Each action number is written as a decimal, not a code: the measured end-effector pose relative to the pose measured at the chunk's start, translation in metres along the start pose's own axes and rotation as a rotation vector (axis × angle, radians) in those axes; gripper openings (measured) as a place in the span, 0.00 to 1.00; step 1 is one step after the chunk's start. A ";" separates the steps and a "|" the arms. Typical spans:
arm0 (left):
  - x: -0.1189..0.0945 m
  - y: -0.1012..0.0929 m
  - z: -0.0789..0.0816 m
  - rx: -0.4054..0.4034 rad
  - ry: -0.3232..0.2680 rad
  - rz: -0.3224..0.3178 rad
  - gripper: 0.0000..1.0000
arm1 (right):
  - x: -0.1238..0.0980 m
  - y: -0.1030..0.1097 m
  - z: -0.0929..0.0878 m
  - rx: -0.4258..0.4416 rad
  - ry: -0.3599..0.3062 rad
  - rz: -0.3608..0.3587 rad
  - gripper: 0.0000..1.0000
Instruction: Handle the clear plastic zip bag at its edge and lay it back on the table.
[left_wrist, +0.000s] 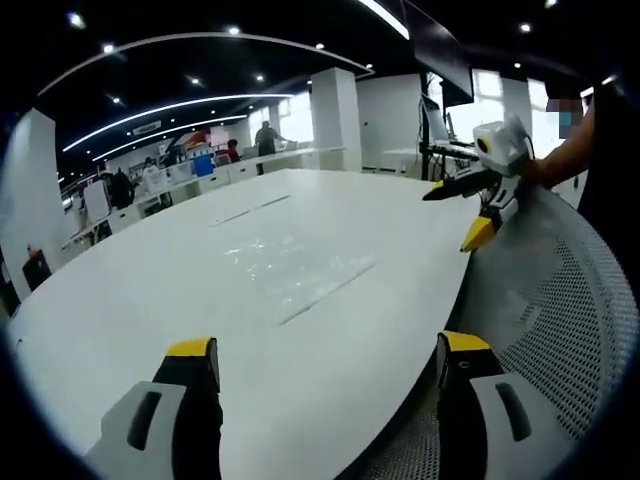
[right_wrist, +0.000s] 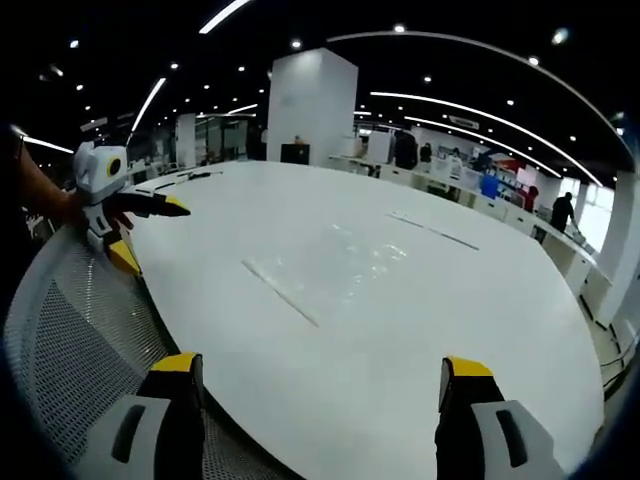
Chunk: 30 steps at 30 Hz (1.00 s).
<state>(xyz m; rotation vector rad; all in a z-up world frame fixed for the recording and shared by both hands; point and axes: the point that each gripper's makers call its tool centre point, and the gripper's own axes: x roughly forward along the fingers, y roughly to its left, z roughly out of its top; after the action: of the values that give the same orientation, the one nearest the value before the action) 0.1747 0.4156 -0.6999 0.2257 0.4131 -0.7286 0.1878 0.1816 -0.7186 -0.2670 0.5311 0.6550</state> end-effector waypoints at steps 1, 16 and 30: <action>0.000 0.000 0.000 0.000 0.000 0.001 0.89 | 0.000 0.000 0.000 -0.001 0.000 0.000 0.99; 0.000 -0.001 -0.002 0.002 0.010 -0.005 0.89 | -0.001 0.000 0.001 0.008 -0.004 -0.005 0.99; 0.001 -0.002 -0.003 0.010 0.023 -0.009 0.89 | -0.001 -0.002 0.002 0.013 -0.007 -0.013 0.98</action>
<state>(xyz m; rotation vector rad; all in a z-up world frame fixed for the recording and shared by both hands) 0.1727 0.4144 -0.7031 0.2418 0.4328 -0.7380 0.1890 0.1806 -0.7158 -0.2559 0.5264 0.6392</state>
